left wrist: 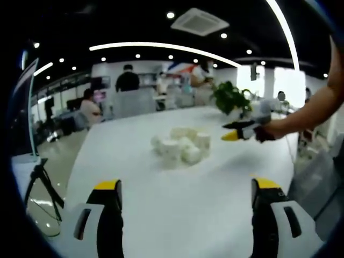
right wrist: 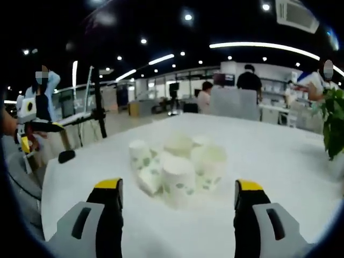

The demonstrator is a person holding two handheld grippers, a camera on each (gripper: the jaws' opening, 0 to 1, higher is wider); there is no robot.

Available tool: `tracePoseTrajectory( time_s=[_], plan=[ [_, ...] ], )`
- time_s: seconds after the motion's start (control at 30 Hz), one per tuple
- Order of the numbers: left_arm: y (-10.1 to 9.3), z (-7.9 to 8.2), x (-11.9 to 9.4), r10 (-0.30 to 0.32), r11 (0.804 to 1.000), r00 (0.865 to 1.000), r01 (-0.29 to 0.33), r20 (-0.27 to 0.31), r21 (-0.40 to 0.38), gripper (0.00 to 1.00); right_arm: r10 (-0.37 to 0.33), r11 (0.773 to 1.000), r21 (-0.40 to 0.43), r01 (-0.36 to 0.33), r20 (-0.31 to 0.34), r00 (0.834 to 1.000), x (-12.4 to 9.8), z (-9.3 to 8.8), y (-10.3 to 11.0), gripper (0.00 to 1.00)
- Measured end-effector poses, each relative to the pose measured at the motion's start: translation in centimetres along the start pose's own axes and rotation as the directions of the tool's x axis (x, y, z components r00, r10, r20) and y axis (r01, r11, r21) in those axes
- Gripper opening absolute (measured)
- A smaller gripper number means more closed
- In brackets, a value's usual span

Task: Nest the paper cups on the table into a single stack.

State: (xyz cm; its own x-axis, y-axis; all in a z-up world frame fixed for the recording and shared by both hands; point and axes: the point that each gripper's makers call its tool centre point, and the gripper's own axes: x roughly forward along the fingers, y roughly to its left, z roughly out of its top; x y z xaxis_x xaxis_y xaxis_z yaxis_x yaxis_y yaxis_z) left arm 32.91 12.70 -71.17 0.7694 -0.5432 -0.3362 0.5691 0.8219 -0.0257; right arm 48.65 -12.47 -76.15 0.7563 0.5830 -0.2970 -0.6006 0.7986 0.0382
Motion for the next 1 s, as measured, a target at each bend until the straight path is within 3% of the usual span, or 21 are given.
tracePoseTrajectory(
  time_s=[0.3,0.8,1.0],
  plan=[
    [0.2,-0.5,-0.3,0.012,1.0,1.0,-0.012,-0.003,-0.018,1.0,-0.002,1.0,-0.013,0.002,-0.003,1.0,2.3,0.1,-0.1,0.77],
    [0.2,-0.8,-0.9,0.017,0.999,1.0,-0.018,-0.018,-0.027,1.0,-0.008,1.0,-0.02,0.007,-0.054,0.998,4.8,-2.4,0.2,0.51],
    [0.1,-1.1,-1.2,0.017,1.0,0.999,-0.018,-0.032,-0.024,1.0,0.002,1.0,-0.02,-0.003,-0.066,0.998,5.9,-2.7,0.6,0.49]
  ],
)
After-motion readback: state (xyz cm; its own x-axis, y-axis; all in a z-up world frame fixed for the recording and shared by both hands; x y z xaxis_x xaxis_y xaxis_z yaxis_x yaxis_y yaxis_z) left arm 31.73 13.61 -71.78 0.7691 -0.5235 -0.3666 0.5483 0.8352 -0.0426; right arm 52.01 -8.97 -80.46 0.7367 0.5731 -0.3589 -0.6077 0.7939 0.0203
